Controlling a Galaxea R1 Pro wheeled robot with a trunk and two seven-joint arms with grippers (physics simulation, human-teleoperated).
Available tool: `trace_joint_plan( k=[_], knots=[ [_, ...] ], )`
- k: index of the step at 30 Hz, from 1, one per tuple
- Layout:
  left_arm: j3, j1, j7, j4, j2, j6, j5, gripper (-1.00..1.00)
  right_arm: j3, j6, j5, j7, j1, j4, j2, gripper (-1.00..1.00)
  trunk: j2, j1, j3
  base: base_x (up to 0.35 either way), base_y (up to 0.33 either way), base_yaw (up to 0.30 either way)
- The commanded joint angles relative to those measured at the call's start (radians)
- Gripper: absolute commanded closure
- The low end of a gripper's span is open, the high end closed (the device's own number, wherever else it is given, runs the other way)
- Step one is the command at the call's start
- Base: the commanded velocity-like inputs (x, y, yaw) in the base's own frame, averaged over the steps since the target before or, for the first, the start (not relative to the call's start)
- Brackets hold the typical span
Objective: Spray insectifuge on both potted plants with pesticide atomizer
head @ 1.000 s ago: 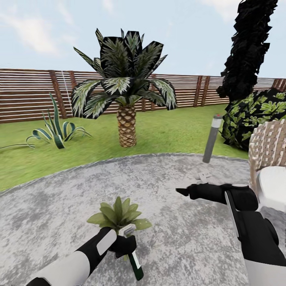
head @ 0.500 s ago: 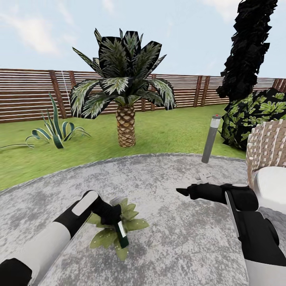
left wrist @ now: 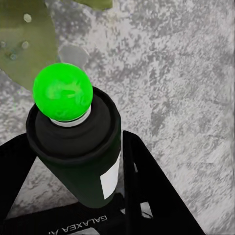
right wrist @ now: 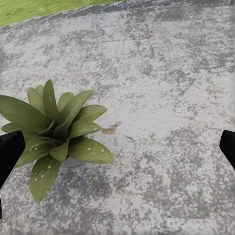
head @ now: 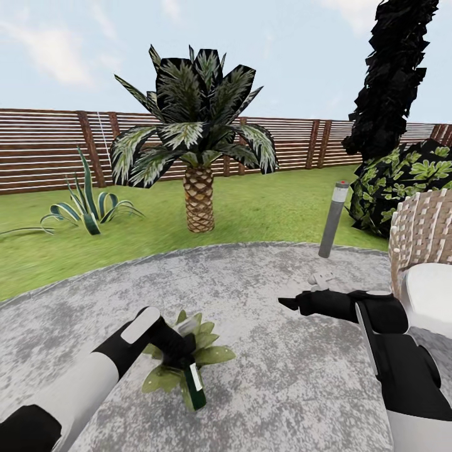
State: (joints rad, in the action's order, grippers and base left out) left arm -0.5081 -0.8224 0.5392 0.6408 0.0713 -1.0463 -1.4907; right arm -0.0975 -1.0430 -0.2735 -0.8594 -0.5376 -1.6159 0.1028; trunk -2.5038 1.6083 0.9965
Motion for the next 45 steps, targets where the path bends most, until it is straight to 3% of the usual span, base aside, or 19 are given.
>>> trace_joint_plan(
  k=[1, 9, 12, 14, 19, 25, 31, 32, 33, 34, 45],
  knots=[
    [-0.006, 0.000, 0.010, 0.031, 0.001, -0.001, -0.005, 1.00, -0.001, -0.003, -0.010, -0.010, -0.001, -0.001, 0.000, -1.00, 0.000, 0.000, 0.001, 0.000, 0.000, 0.000],
    [-0.010, 0.003, 0.014, 0.090, -0.013, -0.001, -0.004, 1.00, -0.002, -0.004, -0.010, -0.010, -0.002, -0.001, 0.000, -1.00, 0.000, 0.000, 0.001, 0.000, -0.128, 0.000],
    [-0.012, 0.004, 0.018, 0.085, -0.044, -0.001, -0.002, 1.00, -0.001, -0.004, -0.010, -0.010, -0.002, -0.001, 0.000, -1.00, 0.000, 0.000, 0.001, 0.000, -0.321, 0.041],
    [-0.014, 0.008, 0.020, 0.080, -0.084, 0.002, 0.000, 1.00, -0.001, -0.004, -0.010, -0.010, -0.002, -0.001, -0.001, -1.00, 0.000, 0.000, 0.001, 0.000, -0.336, 0.162],
    [-0.017, 0.034, 0.022, 0.077, -0.117, 0.073, 0.006, 1.00, -0.001, -0.004, -0.010, -0.010, -0.002, -0.001, -0.001, -1.00, 0.000, 0.000, 0.001, -0.001, -0.339, 0.225],
    [-0.018, 0.050, 0.022, 0.077, -0.152, 0.125, 0.081, 1.00, 0.000, -0.004, -0.010, -0.010, -0.002, -0.001, -0.002, -1.00, 0.000, 0.000, 0.001, -0.055, -0.340, 0.252],
    [-0.017, 0.075, 0.017, 0.090, -0.166, 0.162, 0.168, 1.00, -0.001, -0.004, -0.010, -0.010, -0.003, -0.001, -0.001, -1.00, 0.000, 0.000, 0.001, 0.050, -0.338, 0.206],
    [-0.017, 0.075, 0.015, 0.091, -0.167, 0.178, 0.170, 1.00, -0.001, -0.004, -0.010, -0.010, -0.003, -0.001, 0.001, -1.00, 0.000, 0.000, 0.001, 0.131, -0.330, 0.028],
    [-0.017, 0.075, 0.018, 0.093, -0.168, 0.237, 0.172, 1.00, -0.002, -0.004, -0.010, -0.010, -0.004, -0.001, 0.001, -1.00, 0.000, 0.000, 0.001, 0.207, -0.283, 0.006],
    [-0.017, 0.075, 0.018, 0.093, -0.168, 0.244, 0.172, 1.00, -0.002, -0.003, -0.010, -0.010, -0.004, -0.001, 0.000, -1.00, 0.000, 0.000, 0.001, 0.223, -0.272, 0.004],
    [-0.017, 0.081, 0.015, 0.096, -0.169, 0.258, 0.173, 1.00, -0.002, 0.004, -0.010, -0.012, 0.001, -0.001, -0.002, -1.00, 0.000, 0.000, 0.001, 0.247, -0.257, 0.001]
  ],
)
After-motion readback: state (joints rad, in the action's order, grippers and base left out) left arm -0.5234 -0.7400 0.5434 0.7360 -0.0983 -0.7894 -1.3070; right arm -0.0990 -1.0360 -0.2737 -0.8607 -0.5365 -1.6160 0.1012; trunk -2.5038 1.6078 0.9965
